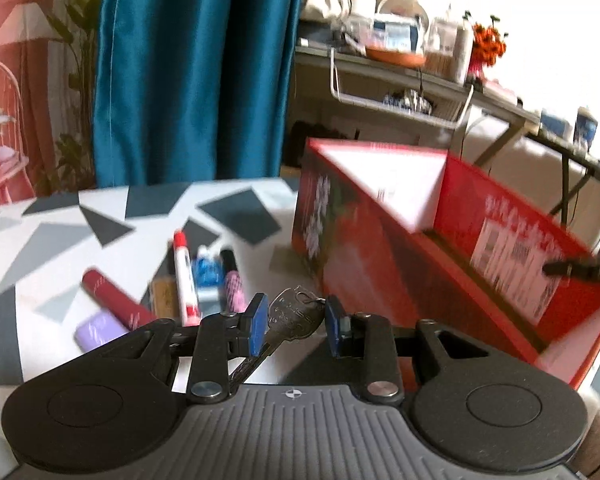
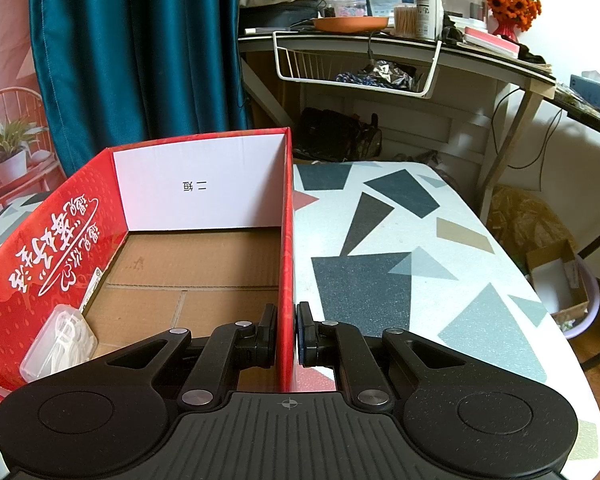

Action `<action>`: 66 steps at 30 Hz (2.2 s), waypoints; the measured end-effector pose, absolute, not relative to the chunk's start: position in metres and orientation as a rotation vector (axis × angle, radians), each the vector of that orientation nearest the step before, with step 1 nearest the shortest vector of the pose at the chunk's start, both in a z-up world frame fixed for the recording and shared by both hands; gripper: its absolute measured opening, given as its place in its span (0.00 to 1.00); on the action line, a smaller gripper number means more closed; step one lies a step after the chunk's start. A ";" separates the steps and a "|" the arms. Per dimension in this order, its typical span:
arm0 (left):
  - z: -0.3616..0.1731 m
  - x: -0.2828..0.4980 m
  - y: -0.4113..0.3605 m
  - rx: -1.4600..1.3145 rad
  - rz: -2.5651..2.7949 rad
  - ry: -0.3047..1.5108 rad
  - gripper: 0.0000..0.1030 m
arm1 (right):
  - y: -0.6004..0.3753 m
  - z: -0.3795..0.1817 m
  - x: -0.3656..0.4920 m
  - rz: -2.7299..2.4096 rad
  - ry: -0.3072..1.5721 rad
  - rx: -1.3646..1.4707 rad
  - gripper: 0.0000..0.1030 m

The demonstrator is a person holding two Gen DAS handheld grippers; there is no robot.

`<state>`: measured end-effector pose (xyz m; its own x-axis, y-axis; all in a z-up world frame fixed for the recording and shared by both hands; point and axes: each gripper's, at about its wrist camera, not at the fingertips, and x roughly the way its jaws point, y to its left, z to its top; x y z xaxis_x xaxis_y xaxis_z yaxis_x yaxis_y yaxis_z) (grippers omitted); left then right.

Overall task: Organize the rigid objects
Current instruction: 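Carry the keys into the red cardboard box and open the left gripper, then reach the left gripper to the white charger and close on it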

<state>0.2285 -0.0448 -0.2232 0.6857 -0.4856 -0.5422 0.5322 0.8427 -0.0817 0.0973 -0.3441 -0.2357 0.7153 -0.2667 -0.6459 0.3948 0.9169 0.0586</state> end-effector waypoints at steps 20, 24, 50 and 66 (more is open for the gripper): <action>-0.182 0.260 -0.140 0.243 -0.780 0.467 0.32 | -0.343 -0.236 0.098 -0.367 0.684 0.200 0.09; -0.193 0.259 -0.149 0.301 -0.802 0.486 0.32 | -0.343 -0.237 0.098 -0.365 0.684 0.202 0.09; -0.181 0.273 -0.118 0.231 -0.759 0.468 0.44 | -0.343 -0.237 0.098 -0.364 0.686 0.203 0.09; -0.200 0.273 -0.029 0.260 -0.594 0.582 0.54 | -0.343 -0.237 0.097 -0.364 0.685 0.205 0.09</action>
